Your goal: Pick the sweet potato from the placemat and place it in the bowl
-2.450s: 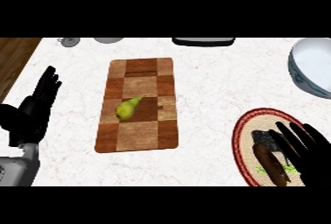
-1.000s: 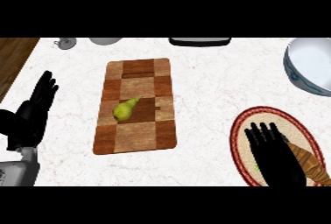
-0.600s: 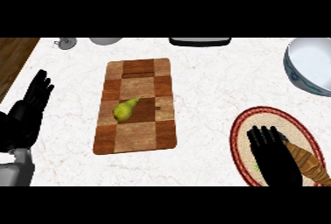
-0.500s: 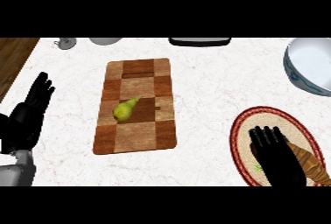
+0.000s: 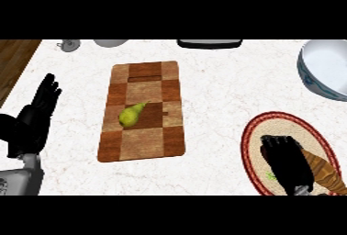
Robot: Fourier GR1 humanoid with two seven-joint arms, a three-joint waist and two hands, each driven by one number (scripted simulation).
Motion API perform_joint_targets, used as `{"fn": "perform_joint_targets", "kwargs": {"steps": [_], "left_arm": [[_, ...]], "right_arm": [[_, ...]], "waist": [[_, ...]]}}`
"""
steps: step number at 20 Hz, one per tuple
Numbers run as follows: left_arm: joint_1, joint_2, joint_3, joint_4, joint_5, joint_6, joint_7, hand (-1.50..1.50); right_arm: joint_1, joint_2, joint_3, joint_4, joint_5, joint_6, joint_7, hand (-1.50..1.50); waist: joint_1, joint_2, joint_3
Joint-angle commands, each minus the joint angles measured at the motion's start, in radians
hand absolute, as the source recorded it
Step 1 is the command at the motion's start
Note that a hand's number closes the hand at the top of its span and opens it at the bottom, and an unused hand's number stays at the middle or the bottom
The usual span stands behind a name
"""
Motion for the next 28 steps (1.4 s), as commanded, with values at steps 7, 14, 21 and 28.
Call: {"fn": "perform_joint_targets", "kwargs": {"steps": [7, 14, 21, 28], "left_arm": [[0.004, -0.029, 0.022, 0.054, -0.020, -0.028, -0.066, 0.00], [-0.011, 0.001, 0.039, -0.025, -0.011, -0.048, 0.017, 0.00], [-0.004, -0.044, -0.009, -0.026, -0.032, -0.032, 0.013, 0.00], [-0.013, 0.000, 0.059, 0.040, -0.008, -0.071, -0.020, 0.00]], "right_arm": [[-0.058, 0.068, -0.023, 0.215, 0.042, -0.096, -0.143, 1.50], [-0.169, 0.119, -0.133, 0.296, -0.019, -0.168, -0.223, 1.50], [-0.385, 0.266, -0.459, 0.437, -0.351, -0.099, -0.249, 1.50], [-0.540, 0.195, -0.547, 0.452, -0.339, -0.190, -0.265, 1.50]], "waist": [[0.001, 0.001, 0.000], [0.011, 0.002, 0.001], [0.034, 0.009, 0.003], [0.007, 0.002, 0.000]]}}
